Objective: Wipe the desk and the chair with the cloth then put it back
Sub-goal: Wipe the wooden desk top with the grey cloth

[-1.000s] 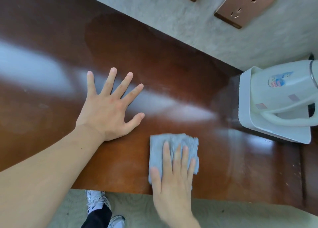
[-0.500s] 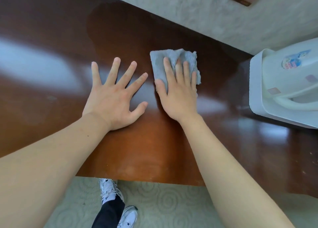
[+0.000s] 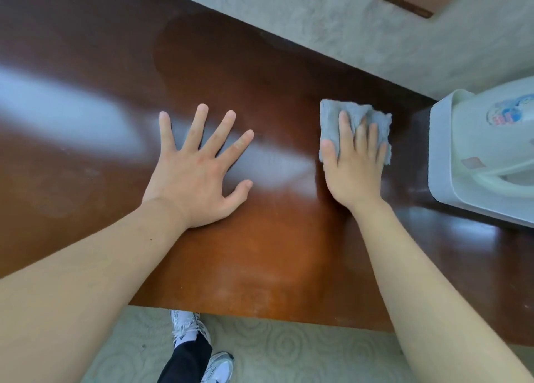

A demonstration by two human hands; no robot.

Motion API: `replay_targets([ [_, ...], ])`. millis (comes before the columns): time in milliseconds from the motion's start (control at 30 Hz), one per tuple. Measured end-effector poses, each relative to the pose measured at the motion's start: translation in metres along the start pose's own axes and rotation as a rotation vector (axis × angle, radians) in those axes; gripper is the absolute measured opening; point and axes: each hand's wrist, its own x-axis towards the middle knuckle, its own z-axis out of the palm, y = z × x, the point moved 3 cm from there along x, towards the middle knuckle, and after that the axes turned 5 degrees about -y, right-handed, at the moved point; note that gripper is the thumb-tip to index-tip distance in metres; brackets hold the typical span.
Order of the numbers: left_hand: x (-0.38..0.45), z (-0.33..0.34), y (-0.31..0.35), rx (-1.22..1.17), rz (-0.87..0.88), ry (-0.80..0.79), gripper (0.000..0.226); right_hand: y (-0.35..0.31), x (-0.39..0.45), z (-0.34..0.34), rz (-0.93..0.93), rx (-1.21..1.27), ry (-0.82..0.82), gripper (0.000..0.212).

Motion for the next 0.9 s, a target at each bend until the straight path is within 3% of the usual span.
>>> replay_targets([
  [167,0.0,0.0,0.0,0.008,-0.002,0.005,0.08,-0.025,0.038,-0.003,0.021,0.066,-0.046,0.062],
  [400,-0.001,0.001,0.001,-0.002,-0.006,0.031,0.081,-0.029,-0.17,0.038,-0.201,0.046,-0.088,0.061],
  [467,0.0,0.0,0.001,-0.017,-0.003,0.034,0.08,-0.03,-0.191,0.045,-0.271,0.009,-0.137,0.061],
  [567,0.0,0.002,0.001,-0.018,0.0,0.046,0.08,-0.034,-0.146,0.033,-0.341,-0.007,-0.124,0.062],
  [700,0.0,0.003,0.001,-0.016,0.01,0.067,0.08,-0.058,-0.012,0.005,-0.172,-0.032,0.009,0.061],
  [800,0.0,0.004,0.0,-0.031,0.023,0.084,0.08,-0.085,0.053,-0.003,-0.111,0.022,-0.11,0.063],
  [900,0.0,0.006,0.001,-0.025,0.021,0.104,0.08,-0.089,0.05,-0.002,-0.143,0.022,-0.12,0.063],
])
